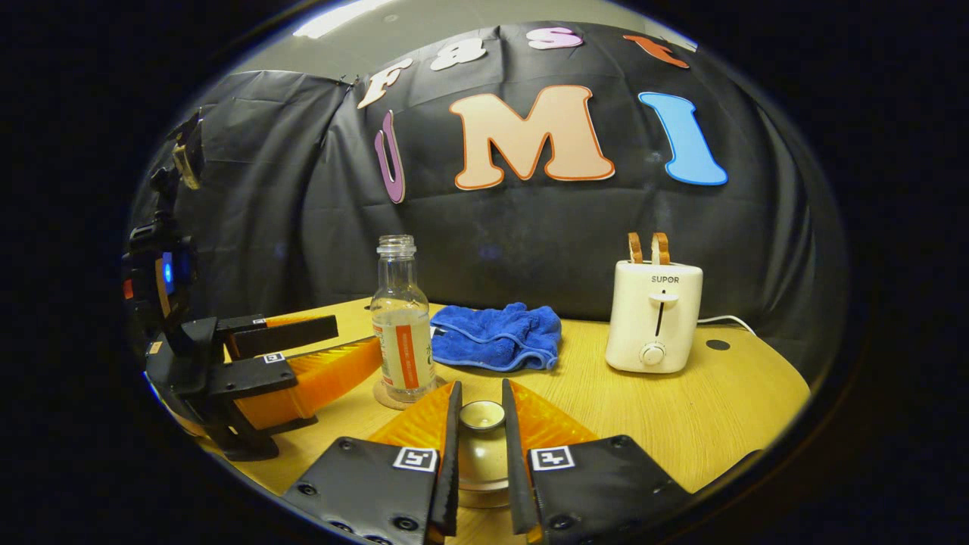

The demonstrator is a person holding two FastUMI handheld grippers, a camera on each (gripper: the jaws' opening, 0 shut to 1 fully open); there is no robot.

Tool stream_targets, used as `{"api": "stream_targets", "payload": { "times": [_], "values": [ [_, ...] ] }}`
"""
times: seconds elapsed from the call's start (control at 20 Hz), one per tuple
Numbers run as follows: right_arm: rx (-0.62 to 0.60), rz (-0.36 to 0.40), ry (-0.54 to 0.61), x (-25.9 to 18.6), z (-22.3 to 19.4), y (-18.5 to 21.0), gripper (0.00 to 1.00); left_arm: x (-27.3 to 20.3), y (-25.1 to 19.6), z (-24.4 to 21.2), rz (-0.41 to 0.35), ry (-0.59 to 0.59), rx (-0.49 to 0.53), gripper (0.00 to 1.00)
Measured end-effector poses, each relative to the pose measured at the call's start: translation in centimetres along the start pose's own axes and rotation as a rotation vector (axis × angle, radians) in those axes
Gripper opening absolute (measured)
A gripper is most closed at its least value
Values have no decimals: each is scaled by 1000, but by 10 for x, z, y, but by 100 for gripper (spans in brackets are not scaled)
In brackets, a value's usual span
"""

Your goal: Open the teacup lid with one hand, grasp the water bottle and pour water into the teacup with the other hand; after pouring, place the water bottle on the coaster and then close the teacup lid.

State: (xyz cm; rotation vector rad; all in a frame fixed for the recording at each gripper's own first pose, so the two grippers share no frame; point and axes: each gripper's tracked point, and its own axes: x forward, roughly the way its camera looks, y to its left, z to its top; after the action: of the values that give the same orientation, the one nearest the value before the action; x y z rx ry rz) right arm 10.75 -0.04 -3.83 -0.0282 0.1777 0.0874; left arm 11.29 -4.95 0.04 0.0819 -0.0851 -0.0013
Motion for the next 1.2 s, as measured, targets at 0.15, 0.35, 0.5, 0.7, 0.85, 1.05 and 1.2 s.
{"api": "stream_targets", "payload": {
  "times": [0.15,0.35,0.5,0.7,0.85,1.05,1.2],
  "values": [
    [3,15,4,-1,-2,3,37,1,-1,0,-2,0,0,96],
    [7,19,-27,-4,2,2,56,0,0,0,-1,0,0,96],
    [34,-20,-115,-16,16,-7,93,0,4,0,17,1,1,97],
    [12,-153,-147,-33,16,-37,92,-5,6,-1,34,2,0,96],
    [19,-285,-153,-53,16,-67,92,-12,11,0,66,1,3,96],
    [28,-522,-162,-93,13,-117,92,-24,30,0,173,3,6,96],
    [31,-612,-167,-113,12,-133,92,-32,45,0,260,3,8,96]
  ]
}}
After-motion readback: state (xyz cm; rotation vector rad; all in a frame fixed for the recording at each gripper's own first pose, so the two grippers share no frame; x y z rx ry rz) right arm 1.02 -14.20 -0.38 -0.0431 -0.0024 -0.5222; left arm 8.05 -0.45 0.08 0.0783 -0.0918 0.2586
